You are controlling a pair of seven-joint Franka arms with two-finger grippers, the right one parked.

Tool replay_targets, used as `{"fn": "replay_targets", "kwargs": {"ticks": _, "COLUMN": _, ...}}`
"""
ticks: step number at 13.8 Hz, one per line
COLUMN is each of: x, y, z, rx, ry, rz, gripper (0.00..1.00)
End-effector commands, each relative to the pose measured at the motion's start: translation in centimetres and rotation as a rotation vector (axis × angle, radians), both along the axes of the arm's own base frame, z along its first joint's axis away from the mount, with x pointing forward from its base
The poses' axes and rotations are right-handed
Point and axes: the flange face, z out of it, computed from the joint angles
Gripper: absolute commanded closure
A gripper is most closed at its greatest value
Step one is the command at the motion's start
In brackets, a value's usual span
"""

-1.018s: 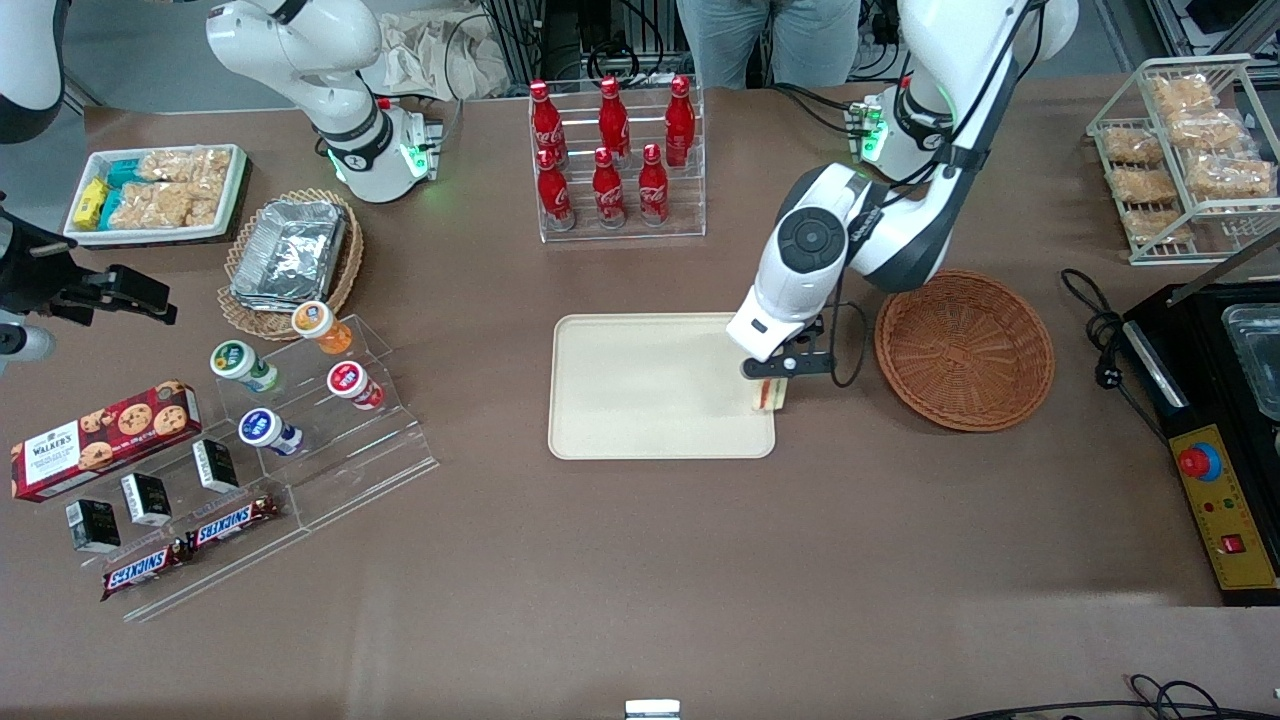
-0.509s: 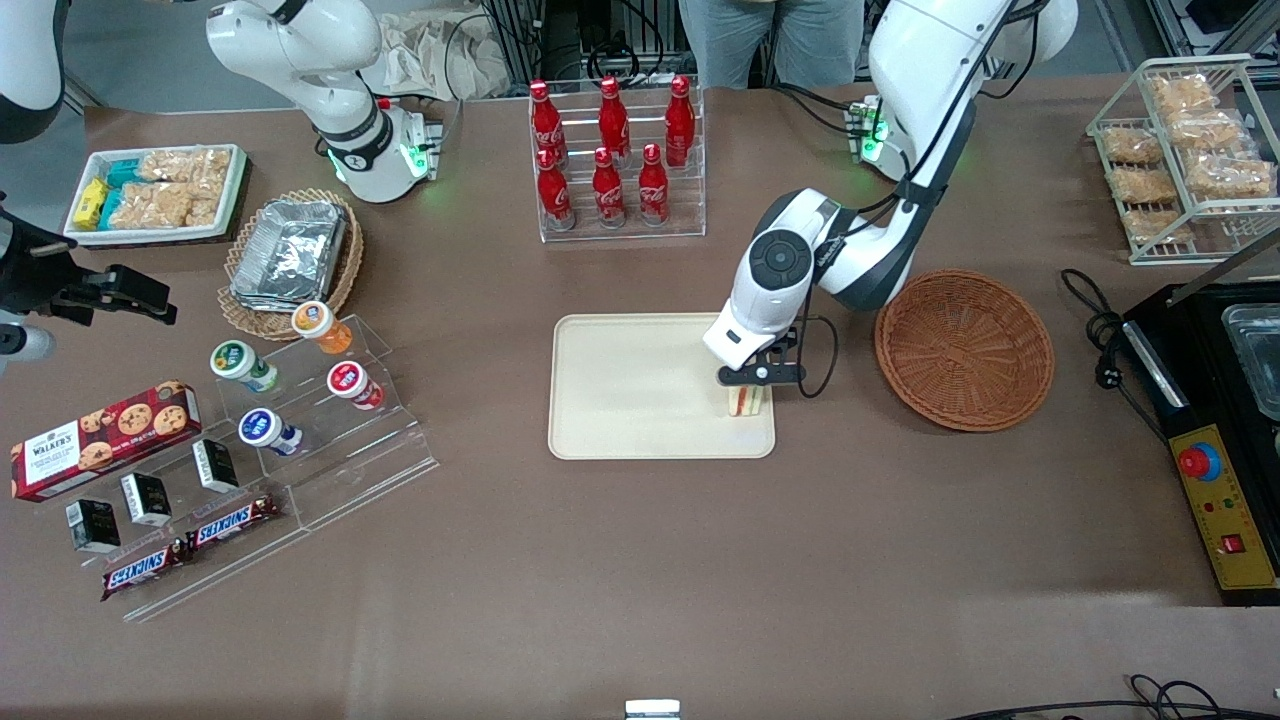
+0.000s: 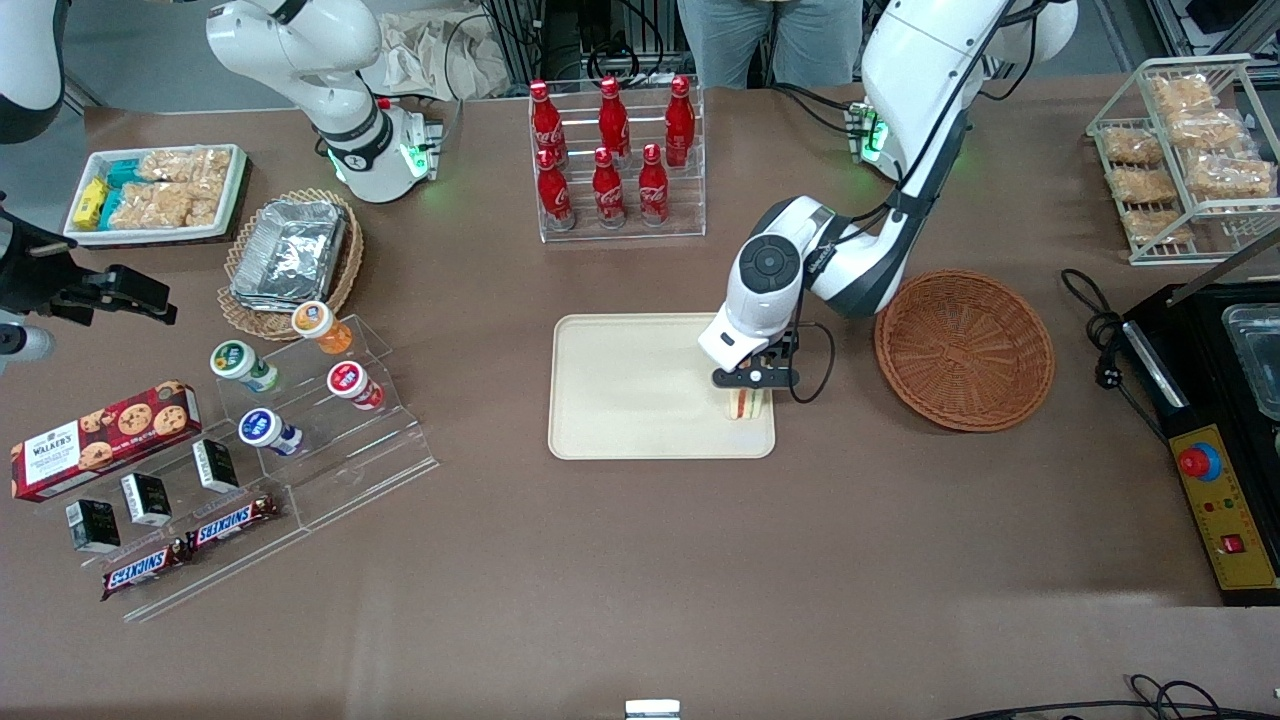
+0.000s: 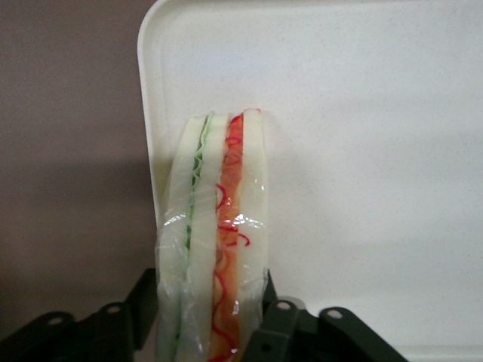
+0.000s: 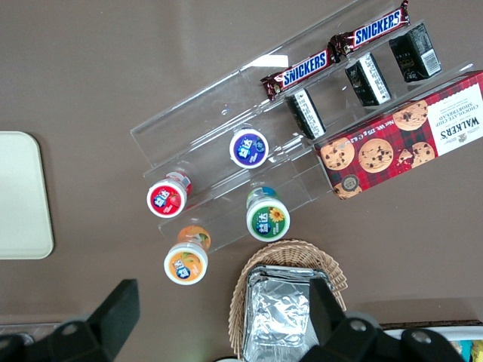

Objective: Place sandwich from basket to tray

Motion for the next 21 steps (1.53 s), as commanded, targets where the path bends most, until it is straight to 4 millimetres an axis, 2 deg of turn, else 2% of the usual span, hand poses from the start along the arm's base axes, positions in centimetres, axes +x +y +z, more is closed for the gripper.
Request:
{"fn": "replay_targets", "kwargs": {"ticks": 1, "x": 0.9, "y": -0.8, "z": 0.9, "rx": 0.001, "ry": -0.021, "rz": -0.003, "gripper": 0.0}}
{"fn": "replay_targets", "kwargs": {"ticks": 2, "x": 1.2, "y": -1.0, "z": 2.1, "rx": 0.002, "ry": -0.024, "rz": 0.0, "gripper": 0.0}}
{"fn": "replay_targets", "kwargs": {"ticks": 3, "x": 2.0, "y": -1.3, "z": 4.3, "rx": 0.007, "ry": -0.02, "rz": 0.008, "gripper": 0.0}}
{"fn": "replay_targets", "kwargs": {"ticks": 4, "x": 3.1, "y": -1.2, "z": 6.7, "rx": 0.019, "ry": -0.009, "rz": 0.021, "gripper": 0.0}}
{"fn": "replay_targets", "kwargs": {"ticks": 5, "x": 4.3, "y": -1.1, "z": 10.0, "rx": 0.026, "ry": -0.006, "rz": 0.032, "gripper": 0.0}}
{"fn": "replay_targets", "kwargs": {"ticks": 7, "x": 7.8, "y": 1.4, "z": 15.4, "rx": 0.021, "ry": 0.004, "rz": 0.091, "gripper": 0.0}}
{"fn": "replay_targets", "kwargs": {"ticks": 10, "x": 10.7, "y": 4.6, "z": 21.1, "rx": -0.066, "ry": -0.014, "rz": 0.109, "gripper": 0.0}}
{"fn": "replay_targets", "kwargs": {"ticks": 13, "x": 13.3, "y": 10.2, "z": 25.5, "rx": -0.089, "ry": -0.062, "rz": 0.152, "gripper": 0.0}}
{"fn": "replay_targets", "kwargs": {"ticks": 15, "x": 13.9, "y": 14.6, "z": 28.2, "rx": -0.092, "ry": -0.057, "rz": 0.159, "gripper": 0.0}}
{"fn": "replay_targets", "kwargs": {"ticks": 17, "x": 13.5, "y": 19.1, "z": 31.5, "rx": -0.109, "ry": -0.057, "rz": 0.124, "gripper": 0.0}}
{"fn": "replay_targets", "kwargs": {"ticks": 19, "x": 12.7, "y": 25.1, "z": 34.9, "rx": -0.1, "ry": -0.071, "rz": 0.116, "gripper": 0.0}}
{"fn": "replay_targets", "kwargs": {"ticks": 21, "x": 10.6, "y": 29.2, "z": 38.2, "rx": -0.101, "ry": -0.06, "rz": 0.113, "gripper": 0.0}}
